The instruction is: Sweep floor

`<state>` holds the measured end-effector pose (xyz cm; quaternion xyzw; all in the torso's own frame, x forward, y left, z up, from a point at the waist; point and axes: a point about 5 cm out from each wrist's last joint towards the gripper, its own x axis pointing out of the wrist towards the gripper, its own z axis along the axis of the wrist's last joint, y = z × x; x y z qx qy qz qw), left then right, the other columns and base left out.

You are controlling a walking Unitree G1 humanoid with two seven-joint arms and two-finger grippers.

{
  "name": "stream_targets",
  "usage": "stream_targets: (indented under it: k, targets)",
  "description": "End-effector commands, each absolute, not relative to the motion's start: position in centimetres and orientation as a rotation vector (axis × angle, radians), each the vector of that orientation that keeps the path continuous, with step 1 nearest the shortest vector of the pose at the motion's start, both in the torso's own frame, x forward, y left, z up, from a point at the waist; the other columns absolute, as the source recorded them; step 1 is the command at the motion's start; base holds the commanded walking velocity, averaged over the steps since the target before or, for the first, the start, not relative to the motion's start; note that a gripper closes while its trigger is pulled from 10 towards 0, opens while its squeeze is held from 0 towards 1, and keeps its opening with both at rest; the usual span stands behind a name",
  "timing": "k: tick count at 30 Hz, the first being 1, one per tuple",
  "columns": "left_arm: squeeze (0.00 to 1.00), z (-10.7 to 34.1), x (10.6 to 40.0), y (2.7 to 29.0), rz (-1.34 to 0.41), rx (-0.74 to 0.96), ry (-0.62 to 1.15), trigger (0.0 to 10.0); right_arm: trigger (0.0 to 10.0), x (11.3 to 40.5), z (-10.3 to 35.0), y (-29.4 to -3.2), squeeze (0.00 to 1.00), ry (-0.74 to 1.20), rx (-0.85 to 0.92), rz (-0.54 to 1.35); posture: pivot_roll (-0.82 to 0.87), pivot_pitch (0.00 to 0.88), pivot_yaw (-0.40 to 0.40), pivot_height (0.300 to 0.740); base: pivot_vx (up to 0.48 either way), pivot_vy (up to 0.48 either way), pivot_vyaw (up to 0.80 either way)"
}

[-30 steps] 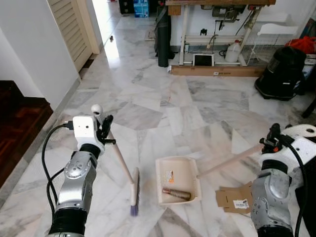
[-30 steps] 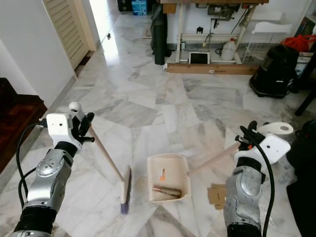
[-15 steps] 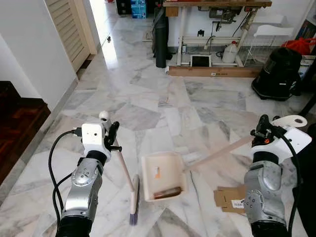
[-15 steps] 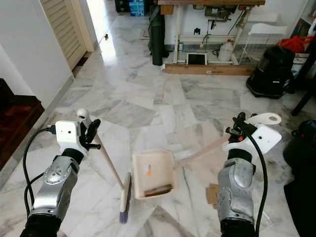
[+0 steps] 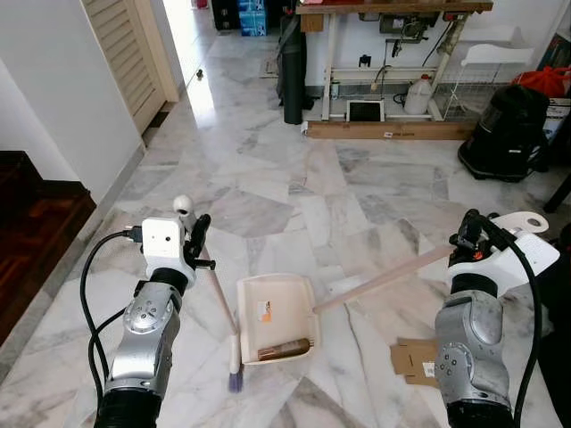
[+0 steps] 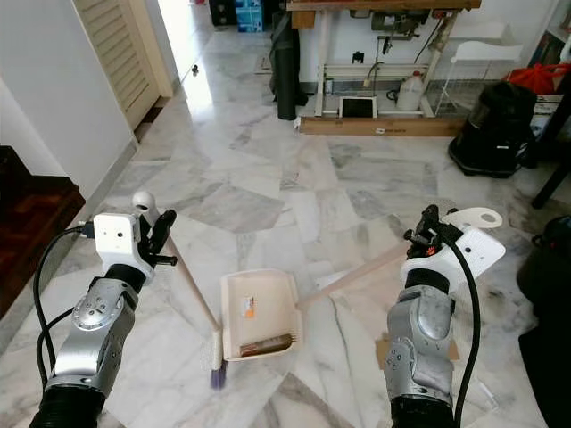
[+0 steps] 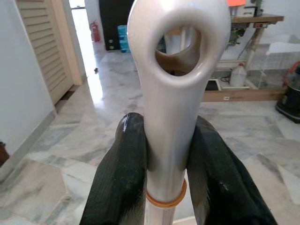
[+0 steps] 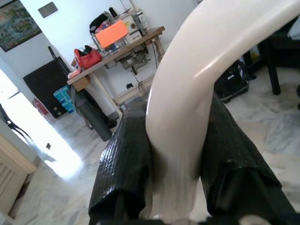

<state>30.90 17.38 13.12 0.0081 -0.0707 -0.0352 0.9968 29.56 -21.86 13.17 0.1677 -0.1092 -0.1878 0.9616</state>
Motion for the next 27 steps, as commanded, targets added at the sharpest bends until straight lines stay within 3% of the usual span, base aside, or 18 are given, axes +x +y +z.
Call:
stream_targets:
  k: [1, 27]
  targets:
    - [0.00, 14.99, 31.00, 17.95, -0.038, 0.062, -0.229, 10.0, 10.0, 29.59, 14.91, -21.81, 0.00, -0.293, 0.337, -0.367, -0.05, 0.000, 0.063, 0.740, 0.000, 0.000, 0.66]
    - [0.00, 15.05, 30.99, 17.41, -0.022, 0.109, -0.244, 10.0, 10.0, 29.80, 14.98, -21.79, 0.00, -0.274, 0.283, -0.341, -0.05, 0.000, 0.046, 0.740, 0.000, 0.000, 0.80]
